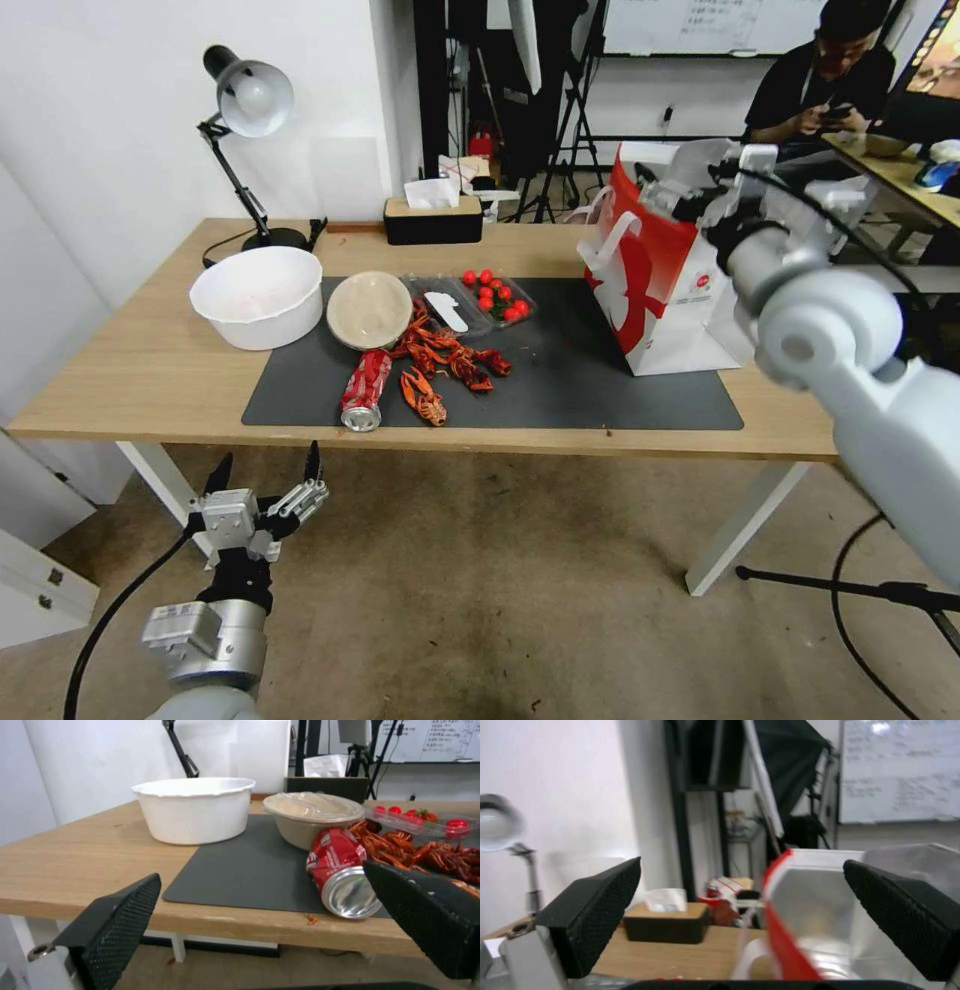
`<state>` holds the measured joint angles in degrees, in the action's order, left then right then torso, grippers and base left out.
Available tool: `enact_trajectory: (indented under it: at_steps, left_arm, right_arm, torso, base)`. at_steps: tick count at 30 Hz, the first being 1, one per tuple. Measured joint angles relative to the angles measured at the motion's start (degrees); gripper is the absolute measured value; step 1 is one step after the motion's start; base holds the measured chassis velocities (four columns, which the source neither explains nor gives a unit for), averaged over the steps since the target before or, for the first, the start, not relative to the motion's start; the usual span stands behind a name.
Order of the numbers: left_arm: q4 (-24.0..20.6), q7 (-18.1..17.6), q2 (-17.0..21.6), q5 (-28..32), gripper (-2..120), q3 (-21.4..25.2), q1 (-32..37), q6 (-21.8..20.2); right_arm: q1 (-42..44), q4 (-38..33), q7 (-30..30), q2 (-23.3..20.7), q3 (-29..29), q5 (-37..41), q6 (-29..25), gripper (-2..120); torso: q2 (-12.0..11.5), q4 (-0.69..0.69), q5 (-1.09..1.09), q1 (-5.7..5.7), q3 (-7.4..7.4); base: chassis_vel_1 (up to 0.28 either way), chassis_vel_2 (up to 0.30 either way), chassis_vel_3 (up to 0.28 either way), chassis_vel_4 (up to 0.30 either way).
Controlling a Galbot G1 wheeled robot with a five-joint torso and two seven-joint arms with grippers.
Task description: Pick up the trash from the table and place it into the takeout bag.
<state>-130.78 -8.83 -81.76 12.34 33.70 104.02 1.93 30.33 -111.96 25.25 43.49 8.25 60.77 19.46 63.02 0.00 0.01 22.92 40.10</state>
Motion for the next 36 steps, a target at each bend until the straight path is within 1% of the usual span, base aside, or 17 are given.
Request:
enact_trajectory:
  at_steps: [2, 4, 5, 7, 8, 17, 18, 19, 20, 21, 24, 25, 27, 30, 31, 33, 36]
  left_arm:
    - [0.0, 0.0, 0.0, 0.0, 100, 0.0, 0.0, 0.1]
    - [0.2, 0.0, 0.0, 0.1, 100, 0.0, 0.1, 0.3]
    - [0.2, 0.0, 0.0, 0.1, 100, 0.0, 0.1, 0.3]
    - [0.3, 0.0, 0.2, 0.1, 100, 0.0, 0.2, 0.6]
    - [0.3, 0.0, 0.2, 0.1, 100, 0.0, 0.2, 0.6]
    - [0.4, 0.0, 0.2, 0.4, 100, 0.0, -0.1, 1.0]
    - [0.4, 0.0, 0.4, 0.6, 100, 0.2, 0.0, 1.1]
    - [0.4, 0.0, 0.4, 0.6, 100, 0.2, 0.0, 1.3]
    - [0.5, 0.0, 0.5, 0.9, 100, 0.2, 0.0, 1.5]
    - [0.5, 0.0, 0.5, 0.9, 100, 0.2, 0.0, 1.5]
    - [0.6, 0.0, 0.7, 1.2, 100, 0.2, -0.1, 1.6]
    - [0.6, 0.0, 0.7, 1.2, 100, 0.2, -0.1, 1.6]
    - [0.8, 0.1, 1.1, 1.3, 100, 0.1, -0.4, 1.5]
    - [0.9, 0.2, 1.3, 1.5, 100, 0.0, -0.7, 1.3]
    - [1.1, 0.3, 1.6, 1.8, 100, 0.0, -1.1, 1.0]
    - [1.4, 0.7, 2.2, 2.3, 100, -0.1, -1.6, 0.9]
    - [1.6, 1.1, 2.4, 2.5, 100, -0.1, -1.9, 0.8]
  right_arm:
    - [1.2, -0.7, -1.0, -0.2, 0.4, -0.5, -1.2, 100]
    - [7.9, -3.9, -6.3, -0.9, 2.7, -3.3, -7.5, 100]
    - [7.9, -3.9, -6.3, -0.9, 2.7, -3.3, -7.5, 100]
    - [12.8, -5.9, -9.4, -1.2, 3.8, -6.6, -11.9, 100]
    - [12.8, -5.9, -9.4, -1.2, 3.8, -6.6, -11.9, 100]
    - [26.7, -10.7, -10.6, -0.9, 8.1, -13.3, -17.8, 100]
    - [30.7, -11.5, -11.4, -0.2, 10.6, -14.8, -19.9, 100]
    - [33.2, -12.1, -11.6, 0.4, 12.4, -15.2, -20.8, 100]
    - [38.5, -13.2, -11.8, 2.0, 15.4, -16.4, -23.0, 100]
    - [38.5, -13.2, -11.8, 2.0, 15.4, -16.4, -23.0, 100]
    - [48.4, -14.0, -14.0, 5.9, 20.8, -19.2, -26.6, 100]
    - [48.4, -14.0, -14.0, 5.9, 20.8, -19.2, -26.6, 100]
    - [56.4, -14.2, -15.8, 9.4, 23.9, -21.8, -29.9, 100]
    - [60.2, -13.9, -16.7, 11.3, 24.6, -23.5, -31.7, 100]
    - [65.2, -12.8, -17.9, 14.1, 24.6, -25.7, -34.9, 100]
    - [69.1, -11.2, -19.0, 16.6, 23.8, -27.8, -38.6, 100]
    - [70.9, -10.5, -19.4, 17.9, 23.3, -28.8, -40.7, 100]
  torso:
    - [0.0, 0.0, -0.01, 0.0, 0.0]
    - [0.0, -0.01, -0.01, 0.0, 0.0]
    - [0.0, -0.01, -0.01, 0.0, 0.0]
    - [0.0, -0.01, -0.01, -0.01, -0.01]
    - [0.0, -0.01, -0.01, -0.01, -0.01]
    - [0.0, -0.01, 0.0, -0.01, -0.01]
    - [0.0, 0.02, 0.0, -0.01, 0.0]
    - [0.0, 0.02, -0.01, -0.01, 0.0]
    - [0.0, 0.01, -0.01, -0.01, -0.01]
    - [0.0, 0.01, -0.01, -0.01, -0.01]
    - [0.0, -0.04, 0.0, -0.01, -0.01]
    - [0.0, -0.04, 0.0, -0.01, -0.01]
    - [0.0, 0.01, -0.01, -0.01, -0.01]
    - [0.0, 0.0, -0.03, -0.01, -0.01]
    - [0.0, 0.0, -0.01, -0.01, -0.01]
    - [0.0, -0.01, -0.01, -0.01, 0.0]
    - [0.0, 0.0, -0.01, -0.01, 0.0]
  base:
    - [0.0, 0.0, 0.0, 0.0]
    - [0.0, 0.0, 0.0, 0.0]
    - [0.0, 0.0, 0.0, 0.0]
    - [0.0, 0.0, 0.0, 0.0]
    - [0.0, 0.0, 0.0, 0.0]
    - [0.0, 0.0, 0.0, 0.0]
    - [0.0, 0.0, 0.0, 0.0]
    - [0.0, 0.0, 0.0, 0.0]
    - [0.0, 0.0, 0.0, 0.0]
    - [0.0, 0.0, 0.0, 0.0]
    - [0.0, 0.0, 0.0, 0.0]
    - [0.0, 0.0, 0.0, 0.0]
    - [0.0, 0.0, 0.0, 0.0]
    - [0.0, 0.0, 0.0, 0.0]
    - [0.0, 0.0, 0.0, 0.0]
    - [0.0, 0.0, 0.0, 0.0]
    - [0.0, 0.0, 0.0, 0.0]
